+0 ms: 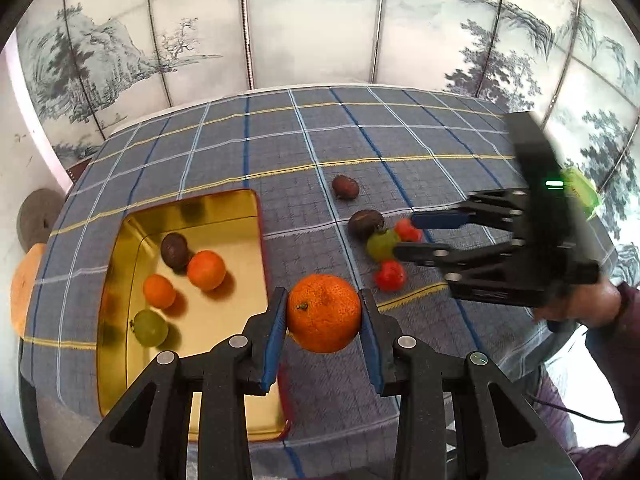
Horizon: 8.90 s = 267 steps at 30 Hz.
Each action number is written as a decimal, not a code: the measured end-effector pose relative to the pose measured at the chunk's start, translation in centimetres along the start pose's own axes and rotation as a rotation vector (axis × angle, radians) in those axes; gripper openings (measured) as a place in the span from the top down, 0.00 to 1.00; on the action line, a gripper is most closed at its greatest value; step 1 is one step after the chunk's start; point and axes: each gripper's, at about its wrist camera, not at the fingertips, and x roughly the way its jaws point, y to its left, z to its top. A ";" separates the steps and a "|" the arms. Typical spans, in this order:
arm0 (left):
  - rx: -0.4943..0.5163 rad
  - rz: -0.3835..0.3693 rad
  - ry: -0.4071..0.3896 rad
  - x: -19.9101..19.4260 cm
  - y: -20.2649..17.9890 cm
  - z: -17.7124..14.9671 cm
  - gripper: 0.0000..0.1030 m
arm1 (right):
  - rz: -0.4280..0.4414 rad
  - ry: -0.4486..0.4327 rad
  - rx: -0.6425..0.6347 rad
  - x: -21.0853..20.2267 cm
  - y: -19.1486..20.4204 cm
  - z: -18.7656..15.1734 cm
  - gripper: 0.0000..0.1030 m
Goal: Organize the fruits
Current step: 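Place the small orange in the tray with the left gripper while the right gripper grasps a green tomato, then lower the green tomato into the gold tray and open the right gripper, then grasp a red tomato with the left gripper while the right gripper grasps a brown fruit, then place the red tomato in the gold tray and open the left gripper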
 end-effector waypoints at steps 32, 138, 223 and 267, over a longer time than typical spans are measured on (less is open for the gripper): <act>-0.048 0.046 -0.065 -2.4 1.3 -2.0 0.65 | -0.323 0.076 0.220 -3.7 -8.0 -5.1 0.71; -0.196 0.559 -0.209 -5.6 10.5 -9.1 0.21 | 0.112 -0.019 -0.103 6.4 14.7 6.6 0.68; -0.111 -0.059 0.022 4.7 -4.0 -0.1 0.67 | -0.369 -0.080 0.326 -5.4 -11.1 -10.1 0.25; -0.224 0.162 0.006 2.7 7.9 -3.9 0.66 | -0.145 -0.185 0.102 -9.2 3.0 -7.2 0.66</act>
